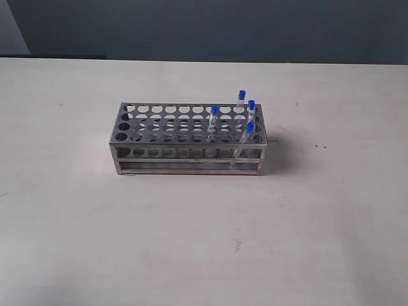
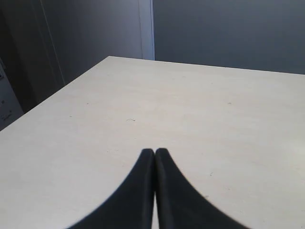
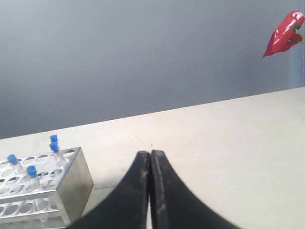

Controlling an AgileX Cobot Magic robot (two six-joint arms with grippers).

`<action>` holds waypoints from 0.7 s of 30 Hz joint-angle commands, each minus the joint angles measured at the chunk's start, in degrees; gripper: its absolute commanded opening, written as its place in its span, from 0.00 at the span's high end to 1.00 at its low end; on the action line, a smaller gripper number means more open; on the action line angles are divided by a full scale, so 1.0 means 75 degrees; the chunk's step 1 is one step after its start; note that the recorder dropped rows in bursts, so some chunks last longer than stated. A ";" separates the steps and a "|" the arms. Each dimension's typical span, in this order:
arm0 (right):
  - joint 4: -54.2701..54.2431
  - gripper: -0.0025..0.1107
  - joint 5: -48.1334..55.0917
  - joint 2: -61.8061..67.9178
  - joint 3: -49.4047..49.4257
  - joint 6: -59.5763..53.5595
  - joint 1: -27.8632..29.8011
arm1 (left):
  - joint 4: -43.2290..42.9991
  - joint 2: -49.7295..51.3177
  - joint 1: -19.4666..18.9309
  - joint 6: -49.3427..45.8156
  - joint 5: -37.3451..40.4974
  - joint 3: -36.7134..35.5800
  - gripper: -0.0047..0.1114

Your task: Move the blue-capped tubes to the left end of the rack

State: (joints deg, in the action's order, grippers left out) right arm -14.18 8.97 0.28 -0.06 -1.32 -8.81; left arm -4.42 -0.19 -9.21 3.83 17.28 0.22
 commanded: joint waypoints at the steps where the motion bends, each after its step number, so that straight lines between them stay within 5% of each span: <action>1: -0.0388 0.98 -0.0942 -0.0037 0.0008 0.0008 0.0045 | 0.0042 0.0026 0.0036 0.0014 -0.0081 -0.0029 0.96; 10: -0.4751 0.98 -0.3706 -0.0037 0.0008 0.1033 0.0025 | 0.0042 0.0026 0.0036 0.0014 -0.0081 -0.0029 0.96; 21: -0.5574 0.98 -0.4338 -0.0037 0.0008 0.2069 0.0025 | 0.0042 0.0026 0.0036 0.0014 -0.0081 -0.0029 0.96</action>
State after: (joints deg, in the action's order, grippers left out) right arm -55.53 -20.96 0.25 -0.06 12.21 -8.81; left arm -4.42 -0.19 -9.21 3.83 17.28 0.22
